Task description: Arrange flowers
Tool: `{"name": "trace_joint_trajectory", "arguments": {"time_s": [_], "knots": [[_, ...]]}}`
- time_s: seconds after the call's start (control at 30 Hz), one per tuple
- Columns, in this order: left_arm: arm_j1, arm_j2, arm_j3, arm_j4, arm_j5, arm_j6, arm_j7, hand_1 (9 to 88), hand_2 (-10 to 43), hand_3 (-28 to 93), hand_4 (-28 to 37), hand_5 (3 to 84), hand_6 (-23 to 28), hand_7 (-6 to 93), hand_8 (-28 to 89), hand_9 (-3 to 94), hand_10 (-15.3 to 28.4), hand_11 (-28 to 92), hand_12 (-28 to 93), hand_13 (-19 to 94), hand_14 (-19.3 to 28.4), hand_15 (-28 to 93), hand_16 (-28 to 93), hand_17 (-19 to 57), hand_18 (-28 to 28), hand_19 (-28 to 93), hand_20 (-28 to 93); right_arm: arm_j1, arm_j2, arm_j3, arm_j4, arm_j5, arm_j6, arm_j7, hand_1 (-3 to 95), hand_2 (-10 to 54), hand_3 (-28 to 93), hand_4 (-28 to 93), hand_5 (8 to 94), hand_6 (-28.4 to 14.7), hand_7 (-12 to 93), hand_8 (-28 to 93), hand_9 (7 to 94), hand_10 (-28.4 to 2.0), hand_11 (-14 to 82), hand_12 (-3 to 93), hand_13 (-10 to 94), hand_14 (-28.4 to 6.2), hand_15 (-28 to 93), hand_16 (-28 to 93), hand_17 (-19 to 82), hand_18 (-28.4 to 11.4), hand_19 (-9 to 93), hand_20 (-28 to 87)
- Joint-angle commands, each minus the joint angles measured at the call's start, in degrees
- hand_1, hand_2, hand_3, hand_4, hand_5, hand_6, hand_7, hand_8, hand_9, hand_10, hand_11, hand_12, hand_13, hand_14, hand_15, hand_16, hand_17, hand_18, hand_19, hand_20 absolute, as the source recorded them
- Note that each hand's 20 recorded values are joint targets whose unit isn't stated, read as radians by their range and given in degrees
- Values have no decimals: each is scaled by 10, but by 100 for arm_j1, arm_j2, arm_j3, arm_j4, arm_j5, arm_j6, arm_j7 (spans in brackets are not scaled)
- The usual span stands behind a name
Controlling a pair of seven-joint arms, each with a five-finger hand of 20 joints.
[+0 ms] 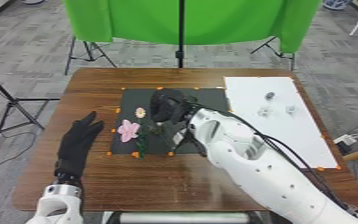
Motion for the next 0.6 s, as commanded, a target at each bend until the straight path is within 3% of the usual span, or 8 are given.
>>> {"name": "trace_joint_trajectory", "arguments": {"time_s": [0.03,0.6], "knots": [[-76,2,66,104,10,-56,-48,157,32,635,-283,386,35,26,-53,430,116,106,120,307,120,86,1,56,97,14,163,190,-387,15,424,-440,-82,-176,594,-95,669,-216,792,0,211,124,918,-83,66,419,910,-3,579,364,671,-75,932,496],[-97,3,79,109,12,-93,-33,158,29,639,-283,380,27,21,-48,428,105,83,132,301,113,84,-1,54,96,14,161,159,-684,58,827,-944,-382,-177,543,-95,716,-242,753,-2,173,122,866,-107,50,408,888,-9,601,362,655,-81,932,531]]}}
